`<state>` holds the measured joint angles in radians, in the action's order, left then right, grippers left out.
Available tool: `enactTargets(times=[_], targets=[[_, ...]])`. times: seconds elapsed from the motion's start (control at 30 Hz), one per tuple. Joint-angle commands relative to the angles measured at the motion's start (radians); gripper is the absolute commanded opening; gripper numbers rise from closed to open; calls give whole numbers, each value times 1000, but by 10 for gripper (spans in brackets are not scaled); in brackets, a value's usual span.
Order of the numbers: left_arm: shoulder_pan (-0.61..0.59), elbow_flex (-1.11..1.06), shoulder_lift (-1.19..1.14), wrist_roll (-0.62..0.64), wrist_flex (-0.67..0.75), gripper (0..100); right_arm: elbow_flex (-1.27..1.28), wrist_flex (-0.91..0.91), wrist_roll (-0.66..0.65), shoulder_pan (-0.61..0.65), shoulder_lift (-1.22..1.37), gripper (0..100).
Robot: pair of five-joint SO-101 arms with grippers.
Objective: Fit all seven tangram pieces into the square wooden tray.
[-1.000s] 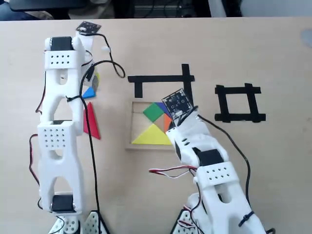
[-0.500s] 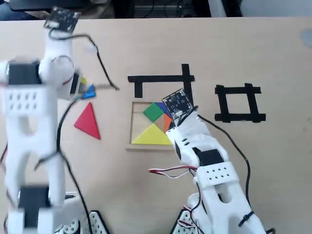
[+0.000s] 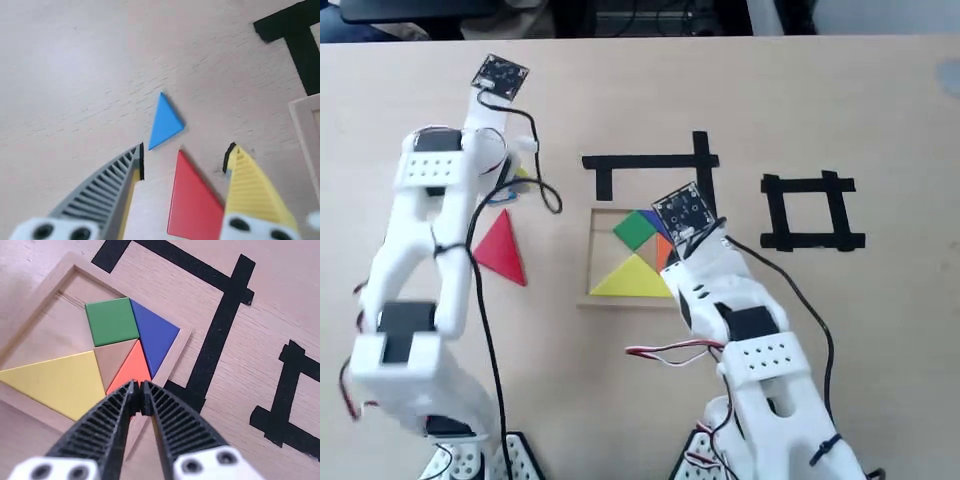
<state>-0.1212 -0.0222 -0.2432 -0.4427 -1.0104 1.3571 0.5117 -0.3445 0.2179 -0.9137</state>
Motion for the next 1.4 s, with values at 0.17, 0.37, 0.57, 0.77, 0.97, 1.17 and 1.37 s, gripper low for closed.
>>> enactTargets(times=[0.17, 0.37, 0.57, 0.77, 0.97, 1.17, 1.37], targets=[[-56, 329, -219, -92, -100, 279, -12, 2, -8, 14, -24, 13], [-54, 509, -327, -144, -207, 281, -13, 0, -8, 15, -24, 13], [-81, 714, -531, -144, -255, 281, -12, 0, -8, 15, -24, 13], [-51, 964, -677, -187, -433, 279, -12, 0, -8, 15, -24, 13], [-36, 1147, -778, -158, -557, 278, -13, 0, -8, 15, -24, 13], [-42, 1244, -872, -158, -589, 278, -13, 0, -8, 15, -24, 13], [-36, 1311, -942, -160, -591, 278, -13, 0, -8, 15, -24, 13]])
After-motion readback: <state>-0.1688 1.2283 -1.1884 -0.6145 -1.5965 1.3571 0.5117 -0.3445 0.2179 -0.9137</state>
